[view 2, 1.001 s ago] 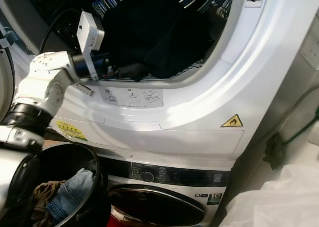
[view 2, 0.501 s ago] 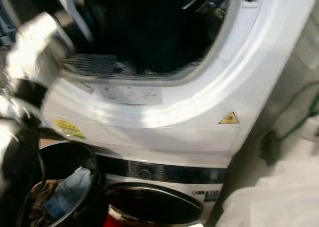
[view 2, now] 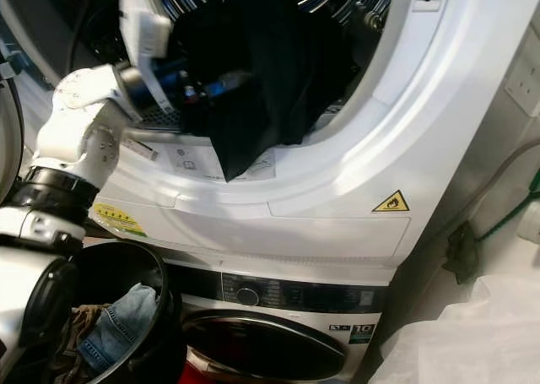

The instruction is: Clothes washing

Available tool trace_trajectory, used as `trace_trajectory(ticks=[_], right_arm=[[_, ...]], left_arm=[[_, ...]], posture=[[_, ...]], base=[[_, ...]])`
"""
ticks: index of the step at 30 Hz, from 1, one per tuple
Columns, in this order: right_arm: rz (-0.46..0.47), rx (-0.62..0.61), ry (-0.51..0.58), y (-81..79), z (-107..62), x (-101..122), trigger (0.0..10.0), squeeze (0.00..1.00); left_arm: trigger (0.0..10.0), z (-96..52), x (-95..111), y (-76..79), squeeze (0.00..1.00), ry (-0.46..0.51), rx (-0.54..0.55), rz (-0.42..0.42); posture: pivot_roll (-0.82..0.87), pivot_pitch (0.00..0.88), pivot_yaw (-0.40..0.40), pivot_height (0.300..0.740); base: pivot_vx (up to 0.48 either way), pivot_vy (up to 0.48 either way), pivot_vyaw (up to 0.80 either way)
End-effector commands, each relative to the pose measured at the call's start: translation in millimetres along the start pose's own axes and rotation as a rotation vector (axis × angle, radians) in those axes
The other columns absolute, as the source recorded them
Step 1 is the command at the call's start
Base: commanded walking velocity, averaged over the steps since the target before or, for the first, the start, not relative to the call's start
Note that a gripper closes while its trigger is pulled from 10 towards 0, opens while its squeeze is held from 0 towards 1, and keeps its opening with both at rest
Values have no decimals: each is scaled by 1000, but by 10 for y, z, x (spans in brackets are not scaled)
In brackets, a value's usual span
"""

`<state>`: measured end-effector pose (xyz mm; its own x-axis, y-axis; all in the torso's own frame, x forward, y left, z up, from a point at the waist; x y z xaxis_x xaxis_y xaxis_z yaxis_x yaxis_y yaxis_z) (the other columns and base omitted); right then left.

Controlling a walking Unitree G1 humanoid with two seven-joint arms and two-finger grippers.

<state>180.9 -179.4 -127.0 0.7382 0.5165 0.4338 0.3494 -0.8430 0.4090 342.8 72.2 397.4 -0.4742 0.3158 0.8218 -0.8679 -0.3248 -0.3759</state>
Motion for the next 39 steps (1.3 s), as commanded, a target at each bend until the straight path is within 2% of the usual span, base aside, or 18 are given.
trace_trajectory(ticks=[1, 5, 9, 11, 12, 14, 16, 20, 23, 27, 28, 29, 32, 33, 35, 36, 38, 39], right_arm=[[20, 5, 1, -39, -11, -8, 10000, 0], [23, 5, 7, -37, -10, 2, 10000, 0], [15, 11, 12, -35, -4, 25, 10000, 0], [15, 10, 12, -33, -3, 29, 10000, 0], [15, 10, 16, -29, 0, 44, 10000, 0], [15, 9, 19, -26, 2, 54, 10000, 0], [12, 11, 21, -24, 3, 58, 10000, 0], [5, 17, 24, -34, 4, 71, 10000, 0], [5, 19, 25, -42, 4, 79, 10000, 0], [9, 17, 25, -39, 4, 75, 10000, 0], [4, 20, 21, -41, 1, 56, 10000, 0], [1, 22, 17, -39, -1, 37, 10000, 0], [-5, 25, 13, -37, -1, 27, 10000, 0], [-6, 25, 13, -30, 1, 26, 10000, 0], [-7, 22, 15, -14, 5, 33, 10000, 0], [-7, 21, 15, -11, 6, 36, 10000, 0], [-7, 19, 17, -7, 8, 45, 10000, 0], [-4, 16, 18, -6, 8, 49, 10000, 0]], left_arm=[[10000, 3, 252, 100, 0, 59, -30, 96], [10000, 33, 587, 220, 0, 152, -61, 145], [10000, -8, 582, 520, 0, 114, -258, -167], [10000, -16, 570, 557, 0, 105, -279, -197], [10000, -53, 490, 685, 0, 72, -342, -293], [10000, -77, 411, 817, 0, 39, -394, -378], [10000, -148, 221, 1098, 0, -74, -505, -483], [10000, -233, -50, 1330, 0, -201, -563, -574], [10000, -246, -300, 1385, 0, -260, -502, -542], [10000, -113, -437, 1054, 0, -262, -243, -339], [10000, -62, -401, 838, 0, -251, -129, -238], [10000, -40, -322, 691, 0, -238, -80, -162], [10000, -35, -205, 530, 0, -206, -40, -99], [10000, -40, -83, 301, 0, -171, 37, -40], [10000, -131, 311, -340, 0, -34, 343, 109], [10000, -180, 413, -496, 0, 11, 442, 138], [10000, -504, 686, -913, 0, 123, 745, 169], [10000, -613, 667, -989, 0, 85, 793, 180]], posture=[[74, 0, 92, 740], [84, 0, 87, 740], [101, 0, 80, 740], [103, 0, 81, 740], [108, 0, 79, 740], [111, 0, 79, 740], [121, 0, 77, 740], [130, 0, 74, 740], [121, 0, 76, 740], [123, 0, 71, 740], [128, 0, 67, 740], [132, 0, 64, 740], [133, 0, 61, 740], [137, 0, 60, 740], [136, 0, 62, 740], [136, 0, 64, 740], [130, 0, 68, 740], [123, 0, 70, 740]], base=[[0, 0, 0], [0, 0, 0], [0, 0, 0], [0, 0, 0], [0, 0, 0], [0, 0, 0], [0, 0, 0], [0, 0, 0], [0, 0, 0], [0, 0, 0], [0, 0, 0], [0, 0, 0], [0, 0, 0], [0, 0, 0], [0, 0, 0], [0, 0, 0], [0, 0, 0], [0, 0, 0]])
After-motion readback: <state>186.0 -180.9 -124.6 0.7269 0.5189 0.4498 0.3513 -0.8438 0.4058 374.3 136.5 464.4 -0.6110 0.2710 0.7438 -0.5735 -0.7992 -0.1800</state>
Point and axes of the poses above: a point about 5 cm out from each wrist's last joint towards the gripper, its own z axis pointing out of the wrist towards the gripper, its own x axis along the axis of the wrist's last joint, y = z × x, the point moved 4 cm from there along z, pointing out of the wrist towards the gripper, and after that the axes turned 15 degrees about -z, right-handed, at the moved point
